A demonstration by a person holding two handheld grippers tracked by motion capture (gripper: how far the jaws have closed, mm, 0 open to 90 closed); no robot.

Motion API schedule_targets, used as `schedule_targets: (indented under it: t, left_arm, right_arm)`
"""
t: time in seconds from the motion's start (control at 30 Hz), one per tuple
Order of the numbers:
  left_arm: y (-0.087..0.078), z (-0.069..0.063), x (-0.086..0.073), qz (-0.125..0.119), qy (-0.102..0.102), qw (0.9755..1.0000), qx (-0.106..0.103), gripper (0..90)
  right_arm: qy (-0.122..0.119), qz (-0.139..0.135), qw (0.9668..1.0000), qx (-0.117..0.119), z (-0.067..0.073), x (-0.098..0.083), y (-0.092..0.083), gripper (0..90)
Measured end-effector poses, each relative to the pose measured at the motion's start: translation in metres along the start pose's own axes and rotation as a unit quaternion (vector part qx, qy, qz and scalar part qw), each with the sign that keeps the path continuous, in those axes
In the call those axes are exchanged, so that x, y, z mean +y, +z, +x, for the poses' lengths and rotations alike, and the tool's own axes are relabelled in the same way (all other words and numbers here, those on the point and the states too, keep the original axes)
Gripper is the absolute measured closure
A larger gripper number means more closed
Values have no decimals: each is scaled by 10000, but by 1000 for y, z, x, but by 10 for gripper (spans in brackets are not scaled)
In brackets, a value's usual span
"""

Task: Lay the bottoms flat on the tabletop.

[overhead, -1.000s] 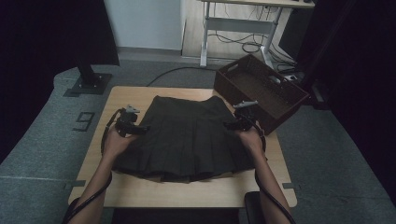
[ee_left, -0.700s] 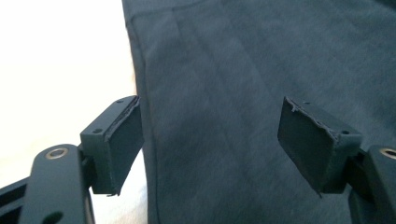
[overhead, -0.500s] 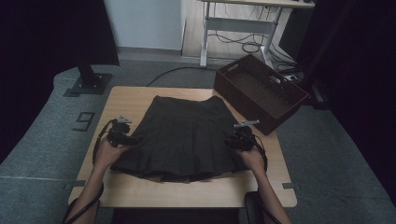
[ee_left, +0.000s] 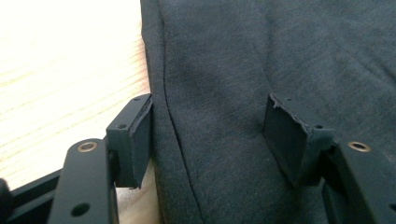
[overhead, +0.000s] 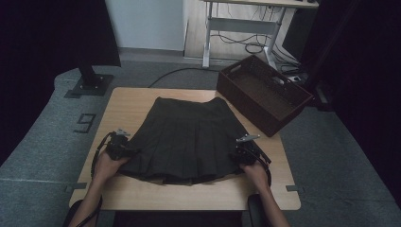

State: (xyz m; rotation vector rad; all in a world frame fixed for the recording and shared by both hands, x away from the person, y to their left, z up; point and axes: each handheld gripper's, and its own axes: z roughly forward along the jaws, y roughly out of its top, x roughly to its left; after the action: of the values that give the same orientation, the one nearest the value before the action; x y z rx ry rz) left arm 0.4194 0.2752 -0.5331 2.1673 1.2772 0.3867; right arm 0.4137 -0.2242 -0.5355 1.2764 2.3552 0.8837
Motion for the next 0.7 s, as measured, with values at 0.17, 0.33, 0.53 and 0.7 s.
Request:
schedule_targets:
  t: [0.17, 0.33, 0.53, 0.7]
  left_arm:
    - [-5, -8, -8, -22, 89, 9999, -66, 351]
    - [-11, -28, -16, 19, 259, 9995, -200, 351]
    - [-14, -53, -19, 107, 615, 9972, -414, 350]
    - [-13, -47, -8, -85, 845, 9956, -385, 250]
  right_arm:
    - [116, -103, 9998, -90, -9, -2, 1, 537]
    - [269, -149, 9990, -310, -29, -3, 2, 519]
    - [536, -298, 9969, -484, -51, -6, 4, 423]
    - [642, -433, 9958, -484, -55, -12, 3, 373]
